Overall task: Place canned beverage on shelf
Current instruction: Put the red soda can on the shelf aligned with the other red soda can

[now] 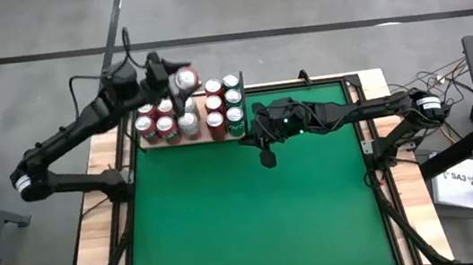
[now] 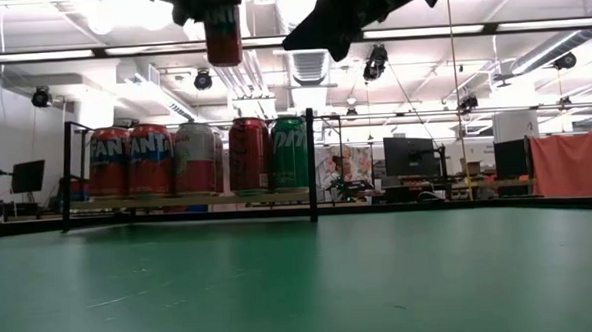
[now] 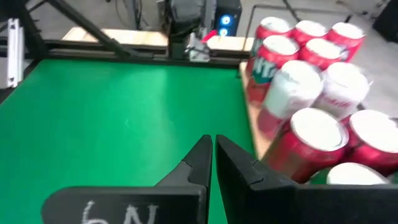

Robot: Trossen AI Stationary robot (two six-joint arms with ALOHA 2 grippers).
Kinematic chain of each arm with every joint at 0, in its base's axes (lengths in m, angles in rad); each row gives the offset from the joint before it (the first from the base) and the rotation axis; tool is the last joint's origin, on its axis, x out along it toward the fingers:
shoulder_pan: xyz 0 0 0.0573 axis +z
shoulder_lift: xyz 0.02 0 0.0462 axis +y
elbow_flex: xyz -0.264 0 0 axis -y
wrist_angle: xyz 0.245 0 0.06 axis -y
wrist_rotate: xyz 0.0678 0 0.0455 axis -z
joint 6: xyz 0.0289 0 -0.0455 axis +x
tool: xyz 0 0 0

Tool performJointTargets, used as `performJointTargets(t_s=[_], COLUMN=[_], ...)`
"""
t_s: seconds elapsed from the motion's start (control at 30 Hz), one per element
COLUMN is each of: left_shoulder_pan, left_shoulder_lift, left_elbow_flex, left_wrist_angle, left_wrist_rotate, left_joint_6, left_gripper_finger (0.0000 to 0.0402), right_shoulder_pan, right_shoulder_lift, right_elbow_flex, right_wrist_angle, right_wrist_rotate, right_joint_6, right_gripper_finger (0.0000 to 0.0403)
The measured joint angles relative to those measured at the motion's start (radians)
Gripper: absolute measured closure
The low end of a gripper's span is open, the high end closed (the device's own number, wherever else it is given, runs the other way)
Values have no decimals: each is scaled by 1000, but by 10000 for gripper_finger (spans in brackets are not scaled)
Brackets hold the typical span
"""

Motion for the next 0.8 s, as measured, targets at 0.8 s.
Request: performJointTargets(t_s=[0.8], left_shoulder_pan=[487], left_shoulder_lift=[270], left_elbow_flex=[-13], left_wrist_angle=[80], left_wrist_rotate=[255], left_joint_6=[-82], left_gripper_finger=[109], right_shoulder_pan=[-257], right_shoulder_lift=[2], right_elbow_flex=[178], right_wrist_angle=[-75], right_wrist_rotate=[2], right_joint_6=[-87], right_gripper_finger=[390])
